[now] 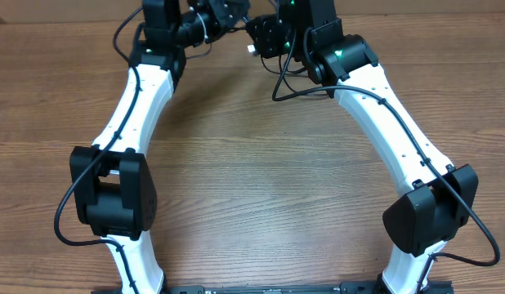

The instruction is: Untangle cables

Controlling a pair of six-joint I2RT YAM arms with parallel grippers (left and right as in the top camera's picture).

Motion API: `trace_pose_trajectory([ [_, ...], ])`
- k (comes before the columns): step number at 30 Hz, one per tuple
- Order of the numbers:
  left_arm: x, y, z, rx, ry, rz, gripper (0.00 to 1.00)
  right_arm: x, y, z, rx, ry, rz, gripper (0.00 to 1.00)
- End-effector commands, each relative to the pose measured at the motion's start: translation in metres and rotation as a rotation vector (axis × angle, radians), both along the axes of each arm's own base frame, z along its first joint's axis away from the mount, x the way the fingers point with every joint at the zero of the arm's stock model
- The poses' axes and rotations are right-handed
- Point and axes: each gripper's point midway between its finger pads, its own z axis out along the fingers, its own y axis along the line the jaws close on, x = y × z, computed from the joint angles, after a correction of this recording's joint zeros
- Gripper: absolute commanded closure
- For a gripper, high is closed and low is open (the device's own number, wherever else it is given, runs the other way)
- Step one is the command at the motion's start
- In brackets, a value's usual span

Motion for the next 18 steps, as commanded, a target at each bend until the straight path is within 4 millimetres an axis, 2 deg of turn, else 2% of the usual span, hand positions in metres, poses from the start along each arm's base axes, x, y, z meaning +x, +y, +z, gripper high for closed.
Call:
trace_pose_trajectory([
  [1,-0.014,-0.013,0.023,0.034,-0.13,-0.083,0.96,0.008,-0.019,-0.003,-0.111,-0.041,-0.06,0.58],
  [4,-0.022,-0.017,0.024,0.052,-0.176,-0.145,0.96,0.009,-0.037,-0.017,-0.172,-0.004,-0.132,0.64],
  [12,-0.032,-0.02,0.022,0.071,-0.221,-0.218,0.96,0.005,-0.062,-0.033,-0.181,0.094,-0.207,0.66],
  [13,-0.04,-0.024,0.027,0.06,-0.251,-0.271,0.96,0.007,-0.068,-0.038,-0.175,0.11,-0.227,0.66],
  [18,-0.063,-0.031,0.046,0.017,-0.362,-0.414,0.96,0.007,-0.065,-0.048,-0.164,0.141,-0.201,0.66],
])
